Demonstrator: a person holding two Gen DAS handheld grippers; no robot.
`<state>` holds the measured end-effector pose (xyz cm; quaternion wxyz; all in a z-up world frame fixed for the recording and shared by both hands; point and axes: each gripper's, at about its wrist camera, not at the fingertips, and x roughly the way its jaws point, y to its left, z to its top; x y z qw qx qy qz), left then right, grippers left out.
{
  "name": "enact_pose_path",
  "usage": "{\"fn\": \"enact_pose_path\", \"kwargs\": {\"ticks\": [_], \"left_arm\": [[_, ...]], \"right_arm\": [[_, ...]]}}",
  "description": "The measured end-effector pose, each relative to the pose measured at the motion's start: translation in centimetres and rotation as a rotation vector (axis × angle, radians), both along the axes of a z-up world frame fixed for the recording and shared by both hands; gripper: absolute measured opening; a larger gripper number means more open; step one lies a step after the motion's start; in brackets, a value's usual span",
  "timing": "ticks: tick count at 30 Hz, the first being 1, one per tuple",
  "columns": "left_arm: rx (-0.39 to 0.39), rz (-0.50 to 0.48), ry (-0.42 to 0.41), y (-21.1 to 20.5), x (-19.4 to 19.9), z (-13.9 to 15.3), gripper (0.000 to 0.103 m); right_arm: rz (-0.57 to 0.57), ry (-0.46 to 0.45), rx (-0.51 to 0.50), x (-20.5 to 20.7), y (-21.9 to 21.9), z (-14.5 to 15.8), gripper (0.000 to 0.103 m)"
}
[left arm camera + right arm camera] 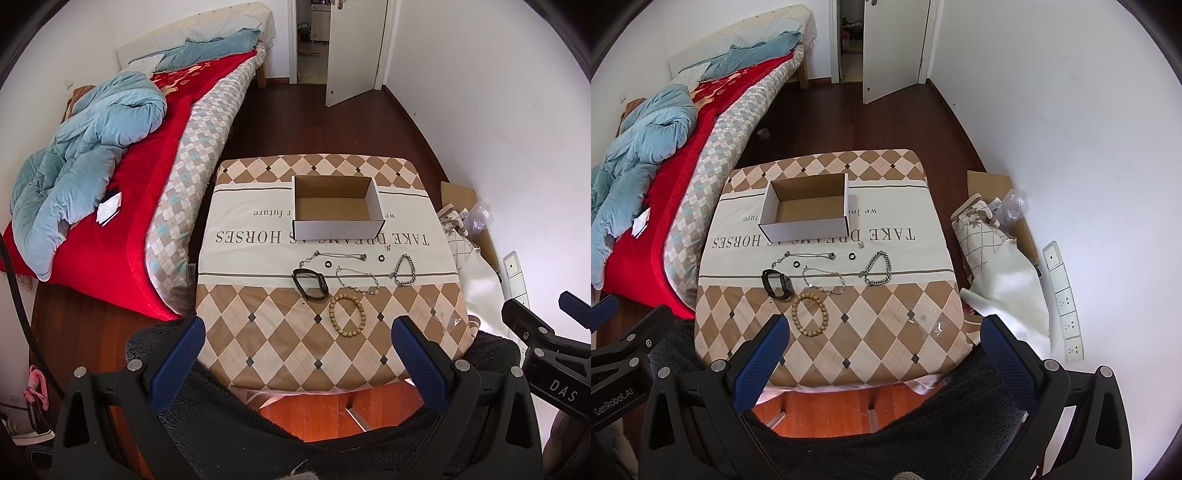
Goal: Organize jewelry
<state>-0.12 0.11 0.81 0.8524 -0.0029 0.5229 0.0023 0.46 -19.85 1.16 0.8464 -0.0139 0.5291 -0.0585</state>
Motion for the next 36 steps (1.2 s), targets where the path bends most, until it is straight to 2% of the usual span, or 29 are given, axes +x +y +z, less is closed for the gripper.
{"fn": "enact_pose_path", "kwargs": {"ticks": [9, 12, 15, 17, 19, 20, 24, 29, 34, 36], "left_arm": [[-0.006, -0.004, -0.002, 0.1, 0.2, -0.3, 0.103], [0.022, 0.009, -0.03, 0.5, 1.3, -1.0, 0.103], [0.087, 0.016, -0.046, 0.6, 3.0, -2.8, 0.103], [0.123, 0.015, -0.032, 0.6, 4.4, -5.0, 0.103], [0.119, 0.003, 0.001, 0.4, 5.4, -7.2, 0.103], [0.116, -0.001, 0.045, 0.2, 6.2, -9.1, 0.103], [0.067, -0.032, 0.173, -0.8, 7.9, -14.6, 0.102], [0.018, -0.069, 0.284, -3.2, 9.3, -20.3, 0.101], [-0.006, -0.094, 0.391, -5.1, 10.3, -25.3, 0.08], [-0.014, -0.098, 0.409, -5.4, 10.4, -26.2, 0.076]], "right_arm": [[-0.009, -0.028, 0.03, 0.2, -0.4, 0.0, 0.103], [-0.032, -0.059, 0.072, 0.8, -1.5, -0.5, 0.103], [-0.062, -0.083, 0.085, 1.8, -2.8, -1.9, 0.103], [-0.081, -0.09, 0.084, 2.5, -3.7, -3.4, 0.103], [-0.089, -0.071, 0.085, 3.2, -4.3, -5.1, 0.097], [-0.097, -0.056, 0.091, 3.9, -4.9, -6.6, 0.092], [-0.101, 0.005, 0.099, 5.3, -6.2, -11.2, 0.078], [-0.13, 0.081, 0.124, 6.4, -7.8, -16.8, 0.073], [-0.15, 0.138, 0.136, 6.7, -8.5, -20.4, 0.073], [-0.158, 0.153, 0.143, 6.8, -8.6, -21.2, 0.073]]}}
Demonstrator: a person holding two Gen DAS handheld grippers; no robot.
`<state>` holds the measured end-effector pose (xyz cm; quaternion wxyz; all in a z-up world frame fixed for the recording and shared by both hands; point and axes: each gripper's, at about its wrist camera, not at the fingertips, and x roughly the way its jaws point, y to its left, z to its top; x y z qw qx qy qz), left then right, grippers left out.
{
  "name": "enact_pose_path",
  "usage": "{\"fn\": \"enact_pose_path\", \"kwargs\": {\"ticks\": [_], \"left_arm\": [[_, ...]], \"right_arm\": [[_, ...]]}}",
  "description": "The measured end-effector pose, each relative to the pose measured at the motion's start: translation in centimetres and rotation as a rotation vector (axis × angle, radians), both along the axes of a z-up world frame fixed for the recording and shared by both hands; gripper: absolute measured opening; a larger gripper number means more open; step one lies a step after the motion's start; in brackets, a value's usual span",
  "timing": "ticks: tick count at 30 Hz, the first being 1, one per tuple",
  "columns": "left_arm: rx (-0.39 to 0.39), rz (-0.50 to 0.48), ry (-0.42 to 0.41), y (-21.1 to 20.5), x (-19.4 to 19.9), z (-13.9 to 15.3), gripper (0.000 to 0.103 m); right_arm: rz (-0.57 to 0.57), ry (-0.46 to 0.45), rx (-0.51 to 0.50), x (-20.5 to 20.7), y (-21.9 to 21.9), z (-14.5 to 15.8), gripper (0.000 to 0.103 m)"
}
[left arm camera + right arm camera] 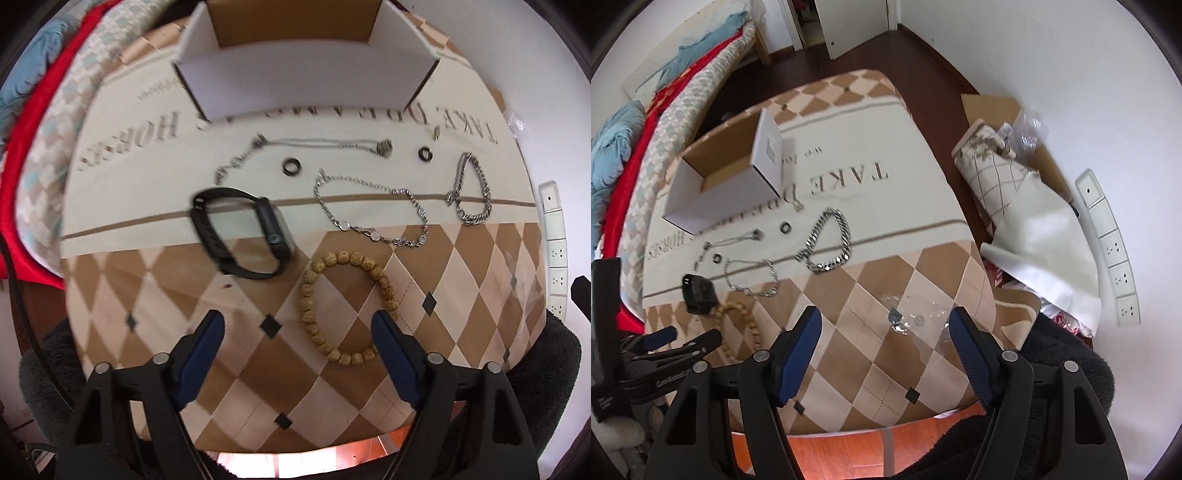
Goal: Organize jewelry
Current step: 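Grasp the wooden bead bracelet with the left gripper while the right gripper reaches the silver chain bracelet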
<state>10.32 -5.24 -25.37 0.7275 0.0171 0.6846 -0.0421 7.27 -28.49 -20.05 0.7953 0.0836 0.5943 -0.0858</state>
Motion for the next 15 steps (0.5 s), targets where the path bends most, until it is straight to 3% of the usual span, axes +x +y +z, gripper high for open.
{"fn": "enact_pose_path", "kwargs": {"ticks": [3, 4, 5, 6, 8, 15], "left_arm": [[0.002, -0.023, 0.0, -0.7, 0.0, -0.7, 0.051], [0.002, -0.033, 0.009, -1.0, 0.0, -1.1, 0.034], [-0.004, -0.039, 0.02, -1.2, 0.1, -1.4, 0.024], [0.002, -0.047, 0.009, -1.5, -0.1, -1.5, 0.023], [0.0, -0.067, -0.013, -1.9, -0.3, -1.4, 0.006], [-0.035, -0.045, -0.035, -0.1, -0.5, -1.2, 0.006]], "right_arm": [[-0.013, 0.007, 0.011, 0.1, -0.2, -0.7, 0.073], [-0.015, 0.009, 0.014, 0.3, -0.3, -0.7, 0.073], [-0.018, 0.011, 0.017, 0.4, -0.3, -0.8, 0.073], [-0.023, 0.01, 0.02, 0.5, -0.4, -0.9, 0.073], [-0.027, 0.01, 0.022, 0.8, -0.6, -0.8, 0.073], [-0.039, 0.006, 0.022, 1.4, -1.0, -1.0, 0.073]]}}
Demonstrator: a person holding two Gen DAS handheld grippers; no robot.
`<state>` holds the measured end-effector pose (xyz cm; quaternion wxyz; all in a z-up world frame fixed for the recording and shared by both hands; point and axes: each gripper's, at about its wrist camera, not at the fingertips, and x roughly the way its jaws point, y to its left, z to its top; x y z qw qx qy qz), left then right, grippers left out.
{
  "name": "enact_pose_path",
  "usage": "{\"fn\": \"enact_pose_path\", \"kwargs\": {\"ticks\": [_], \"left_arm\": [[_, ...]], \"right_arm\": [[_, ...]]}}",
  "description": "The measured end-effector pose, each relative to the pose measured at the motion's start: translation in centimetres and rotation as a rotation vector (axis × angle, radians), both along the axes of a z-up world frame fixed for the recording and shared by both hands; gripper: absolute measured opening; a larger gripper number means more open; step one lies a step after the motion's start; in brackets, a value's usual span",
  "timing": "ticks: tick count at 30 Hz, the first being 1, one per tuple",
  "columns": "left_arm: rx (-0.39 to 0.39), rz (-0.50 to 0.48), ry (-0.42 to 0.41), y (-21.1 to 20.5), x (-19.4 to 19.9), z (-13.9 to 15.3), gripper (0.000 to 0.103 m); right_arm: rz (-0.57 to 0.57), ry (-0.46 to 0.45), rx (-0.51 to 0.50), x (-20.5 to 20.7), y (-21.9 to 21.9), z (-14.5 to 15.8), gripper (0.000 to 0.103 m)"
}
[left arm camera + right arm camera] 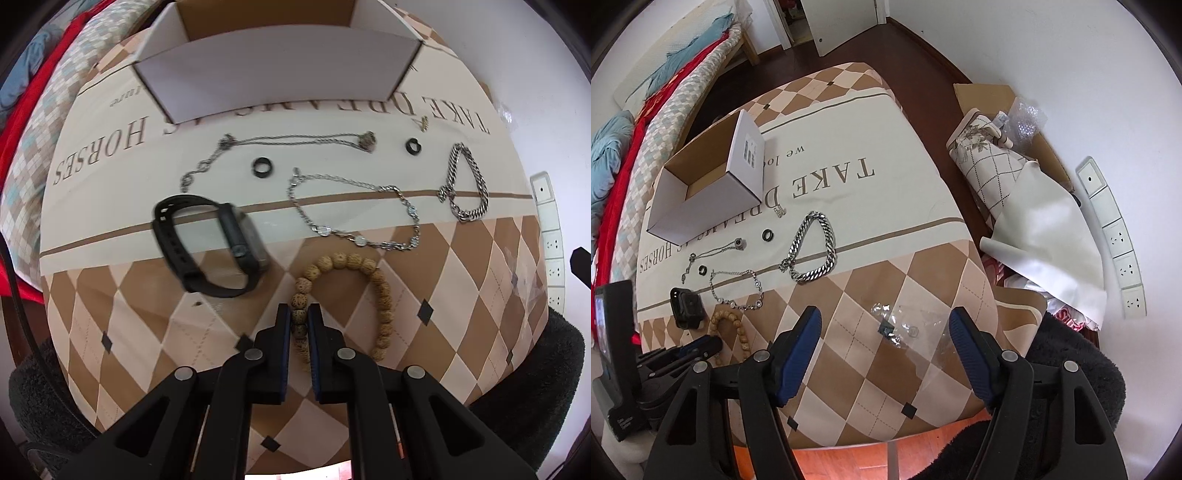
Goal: Organize jewelry
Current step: 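Grasp the wooden bead bracelet with the left gripper while the right gripper reaches the silver chain bracelet, then lift the bead bracelet with the left gripper while the right gripper grasps the silver chain bracelet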
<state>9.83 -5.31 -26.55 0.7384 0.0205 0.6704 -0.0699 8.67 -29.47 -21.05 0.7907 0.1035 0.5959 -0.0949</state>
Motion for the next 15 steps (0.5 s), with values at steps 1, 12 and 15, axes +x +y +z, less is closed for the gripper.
{"fn": "enact_pose_path", "kwargs": {"ticks": [1, 12, 15], "left_arm": [[0.001, 0.003, -0.007, 0.5, -0.1, 0.3, 0.006], [0.026, 0.036, -0.106, 5.8, -0.8, 4.3, 0.006], [0.04, 0.041, -0.121, 5.5, -0.1, 4.2, 0.006]], "right_arm": [[-0.002, 0.0, 0.002, 0.2, -0.1, -0.1, 0.073], [-0.028, 0.017, 0.064, 5.1, 0.3, -4.4, 0.071], [-0.016, 0.032, 0.046, 6.7, 1.1, -5.8, 0.066]]}}
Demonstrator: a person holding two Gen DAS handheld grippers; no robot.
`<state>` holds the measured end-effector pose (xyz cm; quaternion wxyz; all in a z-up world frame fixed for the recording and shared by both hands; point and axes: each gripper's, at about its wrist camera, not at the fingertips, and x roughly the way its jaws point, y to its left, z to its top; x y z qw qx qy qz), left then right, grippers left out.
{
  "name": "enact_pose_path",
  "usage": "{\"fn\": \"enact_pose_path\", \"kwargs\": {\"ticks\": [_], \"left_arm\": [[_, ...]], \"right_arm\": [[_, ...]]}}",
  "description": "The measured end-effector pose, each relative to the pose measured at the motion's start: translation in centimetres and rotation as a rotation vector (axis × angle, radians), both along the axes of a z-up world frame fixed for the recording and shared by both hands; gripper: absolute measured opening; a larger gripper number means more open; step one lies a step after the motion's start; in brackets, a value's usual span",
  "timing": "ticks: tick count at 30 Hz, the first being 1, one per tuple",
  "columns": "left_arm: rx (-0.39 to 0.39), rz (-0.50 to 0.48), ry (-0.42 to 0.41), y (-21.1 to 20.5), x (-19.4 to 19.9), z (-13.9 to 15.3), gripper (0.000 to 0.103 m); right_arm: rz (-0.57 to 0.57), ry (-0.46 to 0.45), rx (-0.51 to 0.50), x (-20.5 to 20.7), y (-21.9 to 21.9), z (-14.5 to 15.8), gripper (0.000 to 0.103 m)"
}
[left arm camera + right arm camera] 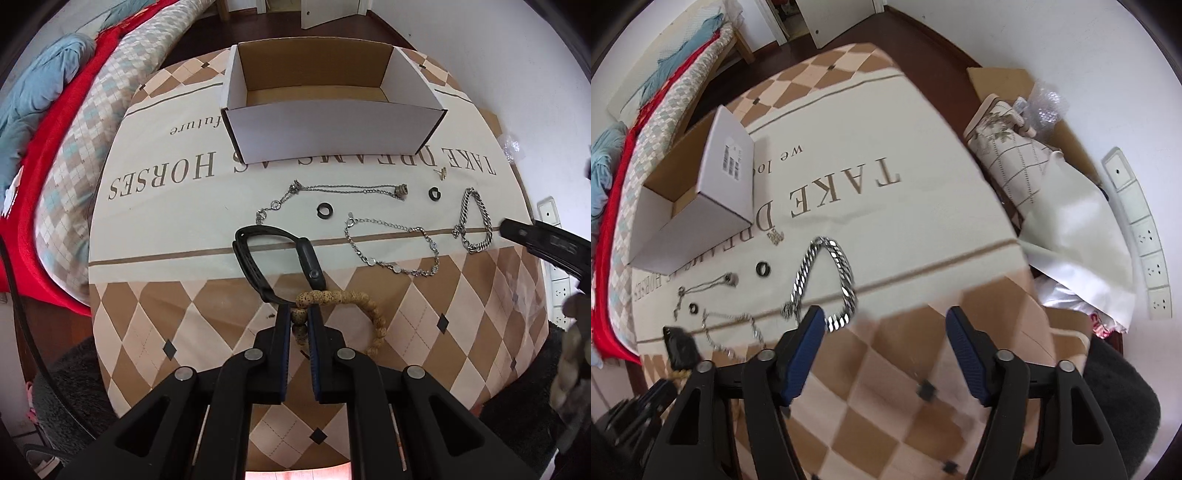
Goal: Organize jewelry
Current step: 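Lift the bead bracelet with the left gripper while the right gripper grasps the silver chain bracelet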
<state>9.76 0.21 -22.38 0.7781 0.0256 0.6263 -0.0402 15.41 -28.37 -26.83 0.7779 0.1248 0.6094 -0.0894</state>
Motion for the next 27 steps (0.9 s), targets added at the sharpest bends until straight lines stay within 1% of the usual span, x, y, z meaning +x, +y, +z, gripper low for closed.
{"fn": "enact_pose_path", "kwargs": {"ticks": [1, 3, 4, 5, 6, 7, 11, 12, 13, 15, 20, 22, 27], "left_arm": [[-0.002, 0.006, -0.002, 0.4, 0.0, 0.0, 0.006], [-0.004, 0.012, -0.002, 0.6, 0.1, 0.0, 0.006], [-0.005, 0.017, -0.009, 1.0, 0.0, 0.1, 0.006], [-0.004, 0.015, -0.01, 0.2, -0.1, 0.1, 0.006], [-0.007, 0.016, -0.013, 0.3, 0.2, 0.3, 0.006], [-0.012, 0.015, -0.018, 0.4, 0.2, 0.5, 0.006], [-0.032, 0.002, -0.039, 0.0, 0.1, 1.6, 0.006], [-0.044, 0.0, -0.049, 0.0, -0.1, 2.2, 0.006], [-0.055, -0.001, -0.056, -0.1, -0.2, 2.7, 0.006], [-0.071, -0.011, -0.082, -0.3, -0.5, 4.0, 0.006], [-0.105, -0.031, -0.143, -1.0, -0.8, 7.3, 0.006], [-0.116, -0.041, -0.163, -1.2, -0.6, 8.5, 0.006], [-0.145, -0.046, -0.211, -1.1, 0.7, 11.3, 0.006]], "right_arm": [[0.014, 0.011, -0.022, 0.6, 0.6, -0.6, 0.066], [0.044, 0.041, -0.05, 1.3, 1.6, -1.8, 0.049], [0.057, 0.025, -0.087, 1.4, 1.9, -1.7, 0.046], [0.086, 0.014, -0.112, 1.5, 2.8, -1.6, 0.03], [0.099, 0.009, -0.121, 1.4, 3.1, -1.6, 0.011], [0.107, 0.006, -0.117, 1.4, 3.5, -1.5, 0.009], [0.121, -0.002, -0.082, 0.2, 4.2, -1.1, 0.008], [0.122, -0.021, -0.066, -0.4, 4.4, -0.5, 0.007], [0.122, -0.034, -0.051, -0.9, 4.6, 0.1, 0.003], [0.123, -0.062, -0.023, -2.0, 4.9, 1.3, 0.004], [0.146, -0.121, 0.039, -3.2, 5.8, 4.7, 0.004], [0.149, -0.135, 0.064, -2.9, 4.5, 5.6, 0.004], [0.173, -0.182, 0.125, -2.1, 3.8, 8.9, 0.004]]}}
